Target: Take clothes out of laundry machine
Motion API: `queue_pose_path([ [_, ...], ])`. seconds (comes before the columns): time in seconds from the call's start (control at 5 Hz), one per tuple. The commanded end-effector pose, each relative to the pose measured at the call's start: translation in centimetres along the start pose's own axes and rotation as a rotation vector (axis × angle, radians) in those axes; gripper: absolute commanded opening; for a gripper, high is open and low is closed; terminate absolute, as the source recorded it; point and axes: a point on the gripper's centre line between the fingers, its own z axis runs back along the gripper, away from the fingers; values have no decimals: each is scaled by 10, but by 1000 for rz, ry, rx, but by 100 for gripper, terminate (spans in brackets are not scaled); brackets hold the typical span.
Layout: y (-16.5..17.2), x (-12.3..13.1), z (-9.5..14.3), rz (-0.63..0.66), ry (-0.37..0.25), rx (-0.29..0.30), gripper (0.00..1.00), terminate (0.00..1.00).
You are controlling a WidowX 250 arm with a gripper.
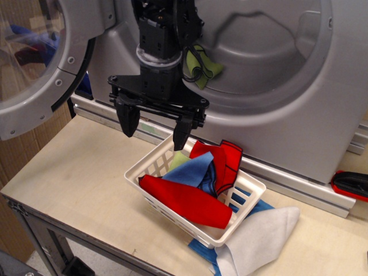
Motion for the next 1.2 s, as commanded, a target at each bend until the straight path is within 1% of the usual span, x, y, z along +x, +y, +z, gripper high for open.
queue_pose_path([
  [0.0,0,0,0,0,0,0,100,0],
  [0.2,3,25,18,16,-232,-48,100,0],
  [0.4,6,50,30,25,-350,-51,100,0],
  [0.6,10,73,33,80,-399,-69,100,0],
  [0.8,5,102,34,117,-445,-124,100,0],
  [1.0,-2,127,34,128,-440,-124,100,0],
])
